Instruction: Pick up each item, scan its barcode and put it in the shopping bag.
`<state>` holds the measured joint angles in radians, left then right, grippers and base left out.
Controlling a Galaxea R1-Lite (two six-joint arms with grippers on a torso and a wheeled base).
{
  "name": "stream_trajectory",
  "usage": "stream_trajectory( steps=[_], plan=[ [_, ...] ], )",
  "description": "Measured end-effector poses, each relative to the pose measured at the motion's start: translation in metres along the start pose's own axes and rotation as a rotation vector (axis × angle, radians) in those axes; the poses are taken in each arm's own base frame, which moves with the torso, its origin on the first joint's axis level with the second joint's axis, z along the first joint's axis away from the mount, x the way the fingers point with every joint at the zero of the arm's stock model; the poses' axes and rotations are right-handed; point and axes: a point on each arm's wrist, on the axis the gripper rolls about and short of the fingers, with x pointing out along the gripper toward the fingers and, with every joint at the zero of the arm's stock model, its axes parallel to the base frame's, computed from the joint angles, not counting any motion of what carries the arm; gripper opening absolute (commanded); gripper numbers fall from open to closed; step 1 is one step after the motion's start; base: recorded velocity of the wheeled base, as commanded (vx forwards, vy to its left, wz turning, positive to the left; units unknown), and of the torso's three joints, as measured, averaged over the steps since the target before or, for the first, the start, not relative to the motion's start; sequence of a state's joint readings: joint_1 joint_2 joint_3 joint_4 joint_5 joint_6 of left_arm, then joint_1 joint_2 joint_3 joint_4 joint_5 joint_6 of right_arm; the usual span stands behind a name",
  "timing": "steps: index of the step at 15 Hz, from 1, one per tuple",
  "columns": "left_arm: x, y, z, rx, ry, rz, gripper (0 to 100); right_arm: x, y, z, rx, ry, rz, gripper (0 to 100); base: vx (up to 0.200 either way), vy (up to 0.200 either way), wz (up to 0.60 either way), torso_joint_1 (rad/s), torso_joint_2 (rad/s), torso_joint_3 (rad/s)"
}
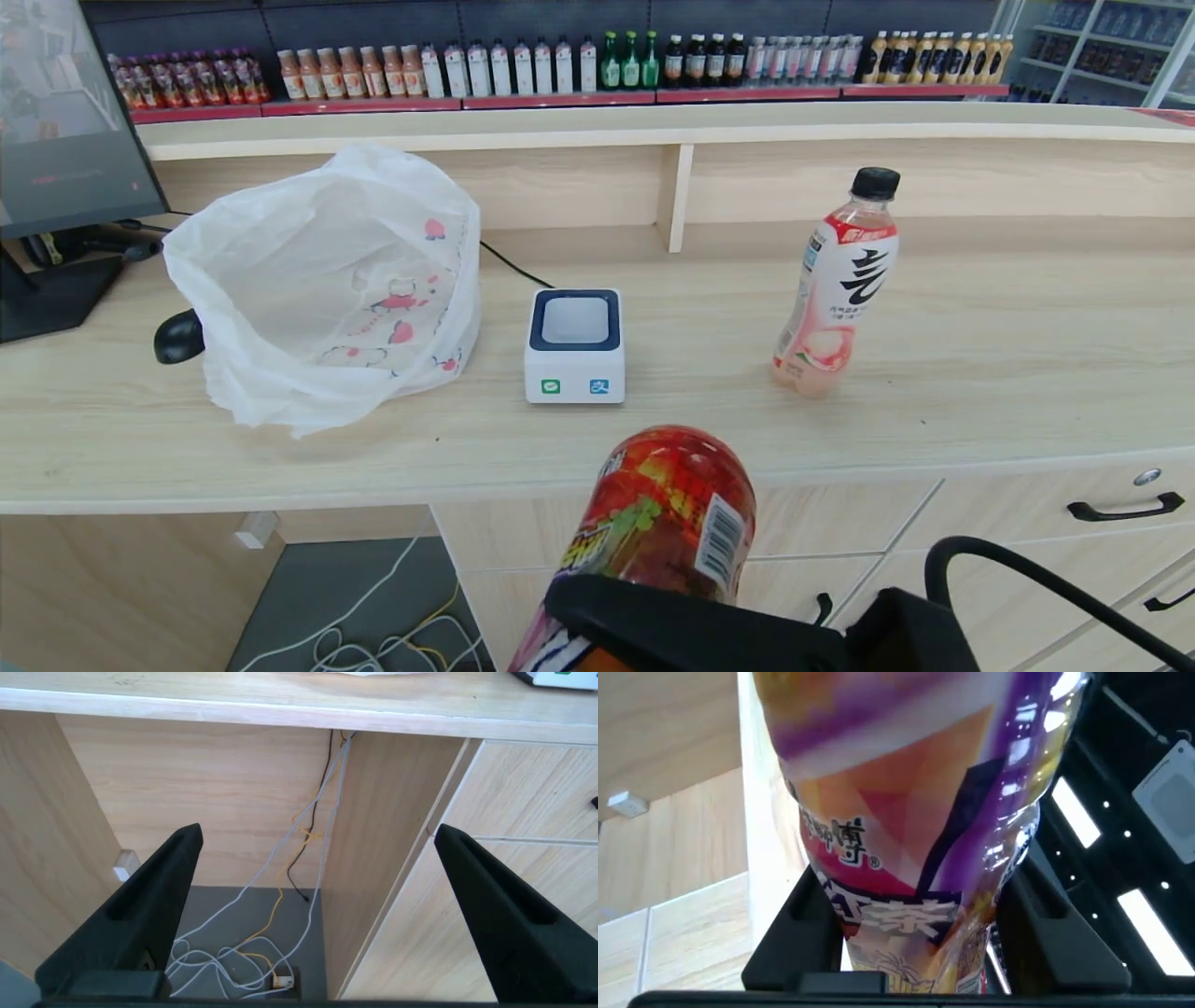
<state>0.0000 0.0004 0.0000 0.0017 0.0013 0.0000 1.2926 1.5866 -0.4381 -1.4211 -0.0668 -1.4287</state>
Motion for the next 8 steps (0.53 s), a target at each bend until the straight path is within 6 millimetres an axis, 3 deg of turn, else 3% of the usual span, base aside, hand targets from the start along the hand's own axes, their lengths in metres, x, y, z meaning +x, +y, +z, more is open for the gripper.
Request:
stream_trajectory(
  steps=[4,8],
  plan=[
    [0.000,0.000,0.000,0.000,0.000,0.000,100,-0.004,-0.002,-0.002,-0.187,0.018,-0.080,0,0.000,0.000,0.00,0.000,0.00,0.000],
    [0.000,0.000,0.000,0.000,0.000,0.000,100,-0.008,0.008,-0.004,-0.212,0.057,-0.045,0,0.000,0.000,0.00,0.000,0.00,0.000]
  ],
)
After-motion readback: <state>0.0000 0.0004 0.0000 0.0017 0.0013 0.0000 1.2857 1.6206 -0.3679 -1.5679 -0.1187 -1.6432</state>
